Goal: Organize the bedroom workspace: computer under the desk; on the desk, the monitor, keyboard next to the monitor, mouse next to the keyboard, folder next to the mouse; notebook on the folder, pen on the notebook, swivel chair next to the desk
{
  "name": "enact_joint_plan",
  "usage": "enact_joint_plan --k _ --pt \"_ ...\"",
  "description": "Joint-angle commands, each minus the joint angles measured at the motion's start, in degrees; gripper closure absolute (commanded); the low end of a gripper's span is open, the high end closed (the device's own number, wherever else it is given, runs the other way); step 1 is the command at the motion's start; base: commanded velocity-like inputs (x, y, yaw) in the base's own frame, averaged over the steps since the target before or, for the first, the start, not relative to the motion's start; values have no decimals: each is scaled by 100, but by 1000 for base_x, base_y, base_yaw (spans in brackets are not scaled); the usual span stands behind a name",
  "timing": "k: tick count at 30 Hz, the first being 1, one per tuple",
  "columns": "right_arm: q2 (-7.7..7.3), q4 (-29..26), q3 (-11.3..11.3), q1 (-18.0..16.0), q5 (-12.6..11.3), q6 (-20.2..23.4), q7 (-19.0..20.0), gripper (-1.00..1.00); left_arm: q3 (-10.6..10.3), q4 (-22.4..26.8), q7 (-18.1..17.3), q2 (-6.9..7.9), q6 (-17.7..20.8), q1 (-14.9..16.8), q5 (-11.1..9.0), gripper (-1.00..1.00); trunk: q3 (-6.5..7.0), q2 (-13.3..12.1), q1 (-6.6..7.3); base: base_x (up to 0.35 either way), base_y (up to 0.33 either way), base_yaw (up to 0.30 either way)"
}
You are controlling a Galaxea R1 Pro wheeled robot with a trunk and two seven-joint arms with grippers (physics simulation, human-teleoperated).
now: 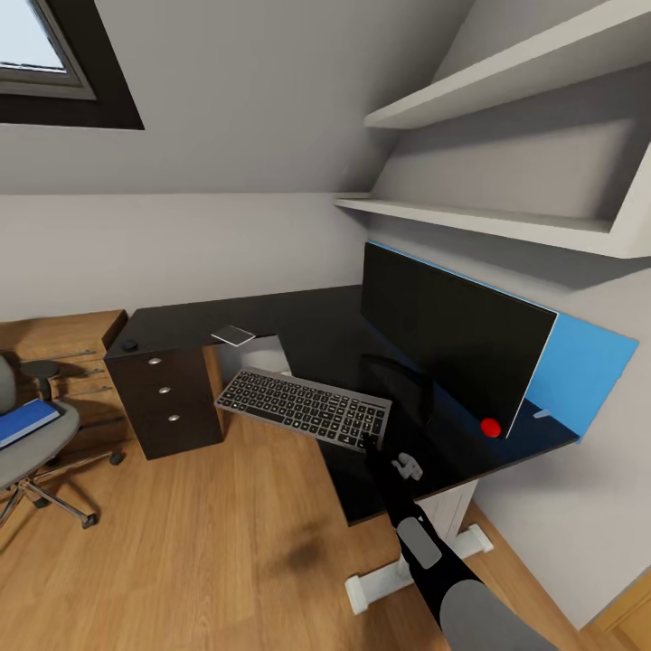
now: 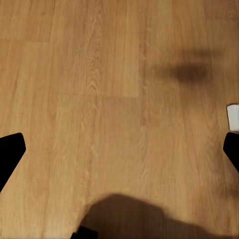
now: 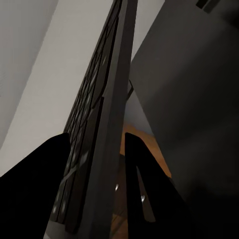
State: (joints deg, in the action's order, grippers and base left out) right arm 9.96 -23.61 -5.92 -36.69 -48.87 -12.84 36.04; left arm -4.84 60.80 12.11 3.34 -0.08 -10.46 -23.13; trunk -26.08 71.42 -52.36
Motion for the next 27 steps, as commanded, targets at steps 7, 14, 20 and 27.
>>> enact_joint_plan --k 7,14,20,27 --pt "4 6 -16 -5 -35 8 81 100 -29 11 45 8 -1 0 -51 -100 -5 3 0 0 0 0" --pt "4 6 -27 -5 -35 285 87 100 -27 11 43 8 -1 0 -51 -100 -5 3 0 0 0 0" --pt "4 6 -31 -5 -43 326 84 100 -27 11 45 8 -1 0 -51 -100 -5 3 0 0 0 0" --pt "4 -6 -35 -5 -66 272 78 100 -29 11 46 8 -1 0 -51 -100 -5 3 0 12 0 0"
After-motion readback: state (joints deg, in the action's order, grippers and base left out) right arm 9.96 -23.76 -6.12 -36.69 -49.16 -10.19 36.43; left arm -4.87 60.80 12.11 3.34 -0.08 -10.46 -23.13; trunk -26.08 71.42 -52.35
